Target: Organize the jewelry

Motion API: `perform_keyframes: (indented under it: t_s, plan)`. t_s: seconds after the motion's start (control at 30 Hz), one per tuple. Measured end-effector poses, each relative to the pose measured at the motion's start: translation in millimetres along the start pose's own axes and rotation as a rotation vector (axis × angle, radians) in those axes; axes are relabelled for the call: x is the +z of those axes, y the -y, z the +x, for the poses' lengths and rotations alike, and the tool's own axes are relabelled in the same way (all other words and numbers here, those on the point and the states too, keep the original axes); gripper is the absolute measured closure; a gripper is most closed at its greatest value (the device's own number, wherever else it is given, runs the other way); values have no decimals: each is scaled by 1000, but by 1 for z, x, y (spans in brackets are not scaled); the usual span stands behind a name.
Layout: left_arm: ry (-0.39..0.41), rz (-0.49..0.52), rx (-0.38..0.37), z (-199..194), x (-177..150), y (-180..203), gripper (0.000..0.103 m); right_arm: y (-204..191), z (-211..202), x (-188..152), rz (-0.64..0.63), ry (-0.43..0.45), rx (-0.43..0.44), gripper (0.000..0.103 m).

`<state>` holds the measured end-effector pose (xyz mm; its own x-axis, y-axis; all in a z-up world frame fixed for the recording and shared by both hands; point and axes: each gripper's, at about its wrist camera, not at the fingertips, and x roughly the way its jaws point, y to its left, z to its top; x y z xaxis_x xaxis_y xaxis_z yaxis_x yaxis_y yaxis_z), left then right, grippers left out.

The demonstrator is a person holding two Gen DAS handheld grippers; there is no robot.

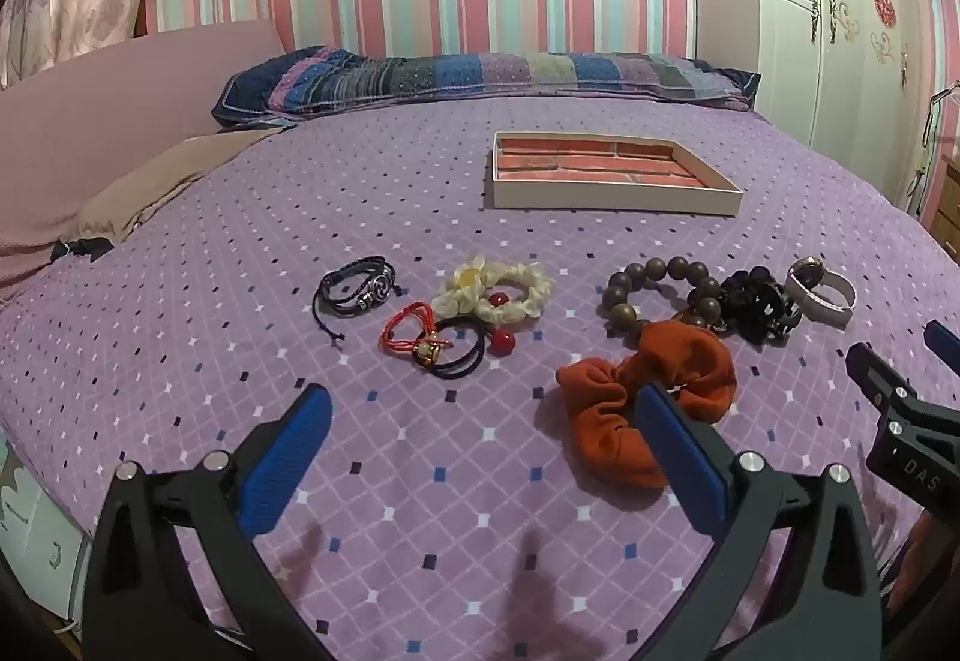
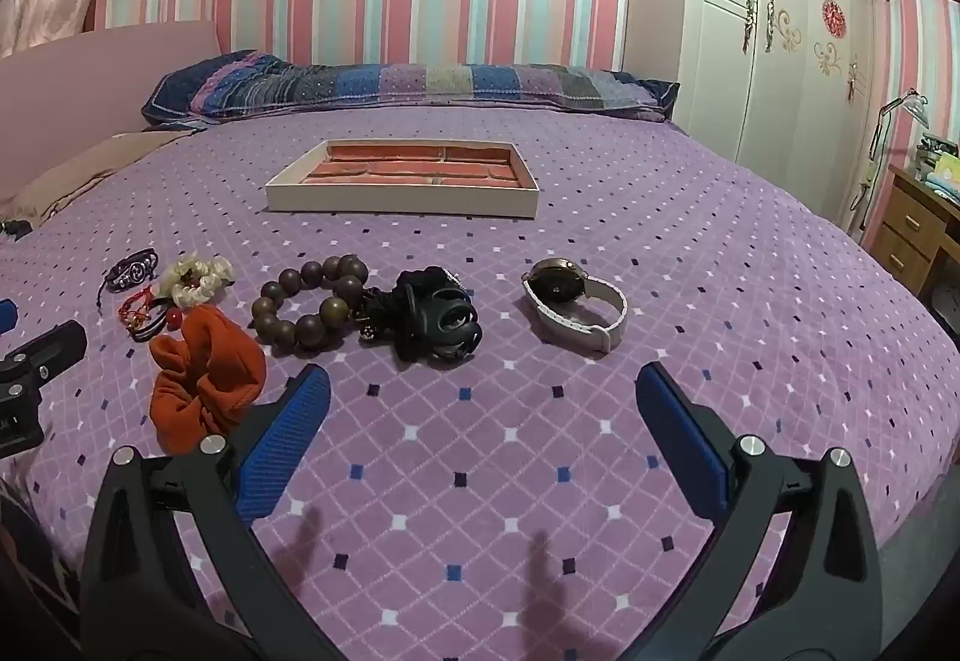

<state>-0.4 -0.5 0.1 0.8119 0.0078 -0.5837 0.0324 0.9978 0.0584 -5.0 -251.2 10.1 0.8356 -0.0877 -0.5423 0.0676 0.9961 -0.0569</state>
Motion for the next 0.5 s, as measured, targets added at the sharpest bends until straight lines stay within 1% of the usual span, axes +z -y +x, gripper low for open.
perform_keyframes:
  t_s: [0.37, 0.4, 0.5]
  plan:
    - [1, 3, 0, 1, 0, 3, 4, 3, 1, 1, 9, -5, 5, 4]
    - [2, -1, 0, -2, 0, -4, 4, 3, 0, 1, 10, -4, 5, 4]
    - [1, -1, 1, -2, 3, -6, 4, 1, 0, 0, 8, -4, 2, 4]
